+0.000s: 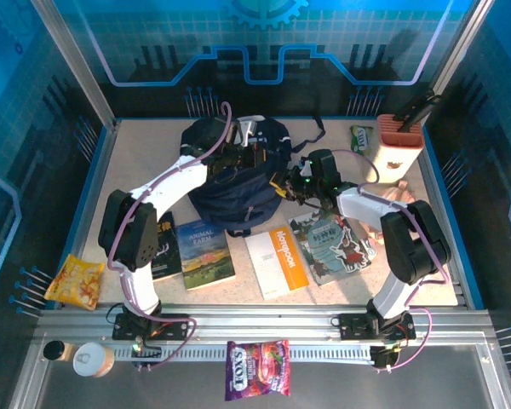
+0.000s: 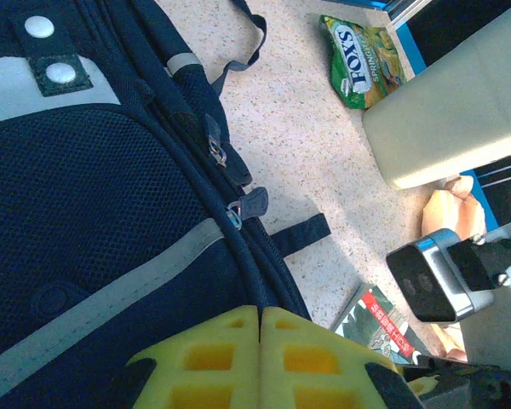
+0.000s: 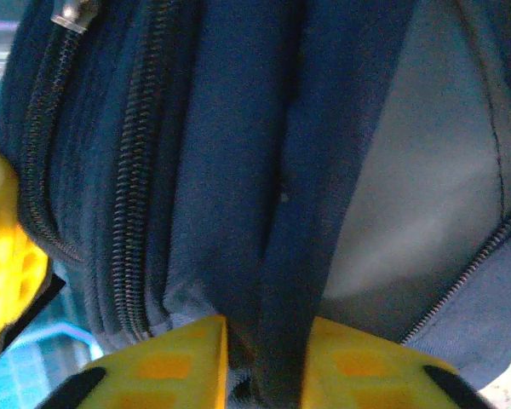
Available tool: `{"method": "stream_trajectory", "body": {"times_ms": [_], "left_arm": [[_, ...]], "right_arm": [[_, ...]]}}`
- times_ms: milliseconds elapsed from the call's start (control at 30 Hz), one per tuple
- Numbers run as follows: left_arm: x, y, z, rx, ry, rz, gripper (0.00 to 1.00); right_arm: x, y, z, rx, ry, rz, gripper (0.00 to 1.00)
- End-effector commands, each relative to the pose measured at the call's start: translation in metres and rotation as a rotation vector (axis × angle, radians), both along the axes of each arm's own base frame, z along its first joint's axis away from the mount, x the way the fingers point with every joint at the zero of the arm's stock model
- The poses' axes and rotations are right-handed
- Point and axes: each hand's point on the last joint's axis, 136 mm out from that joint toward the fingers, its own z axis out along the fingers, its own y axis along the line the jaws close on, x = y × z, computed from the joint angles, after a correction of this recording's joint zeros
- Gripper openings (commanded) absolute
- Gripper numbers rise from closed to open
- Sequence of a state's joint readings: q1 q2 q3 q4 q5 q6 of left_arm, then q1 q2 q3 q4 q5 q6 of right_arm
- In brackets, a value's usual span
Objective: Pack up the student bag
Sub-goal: Unzip the student bag at the top-center of the table.
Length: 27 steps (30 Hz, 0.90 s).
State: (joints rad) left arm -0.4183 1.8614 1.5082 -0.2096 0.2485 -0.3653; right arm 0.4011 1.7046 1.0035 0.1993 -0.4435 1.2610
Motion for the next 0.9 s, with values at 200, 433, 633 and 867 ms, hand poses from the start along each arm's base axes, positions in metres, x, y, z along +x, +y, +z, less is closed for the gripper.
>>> {"method": "stream_trajectory", "body": {"times_ms": [200,433,633,867], "left_arm": [[-0.037,0.041,0.045,0.025,-0.056,0.130,0.56],[-0.104,0.075,0.016,0.131,0.039,0.217,0.65],[-0.152,0.056,-0.028,0.152,0.147,0.188,0.62],[-0.164,0.038,-0.072,0.173,0.240,0.158,0.51]], "right_arm": [[0.003,0.010,0.019,-0.023,-0.048,0.058,0.00],[0.002,0.013,0.029,-0.049,-0.094,0.085,0.00],[0.001,0.015,0.030,-0.052,-0.108,0.091,0.00],[-0.002,0.014,0.031,-0.063,-0.111,0.085,0.00]]}}
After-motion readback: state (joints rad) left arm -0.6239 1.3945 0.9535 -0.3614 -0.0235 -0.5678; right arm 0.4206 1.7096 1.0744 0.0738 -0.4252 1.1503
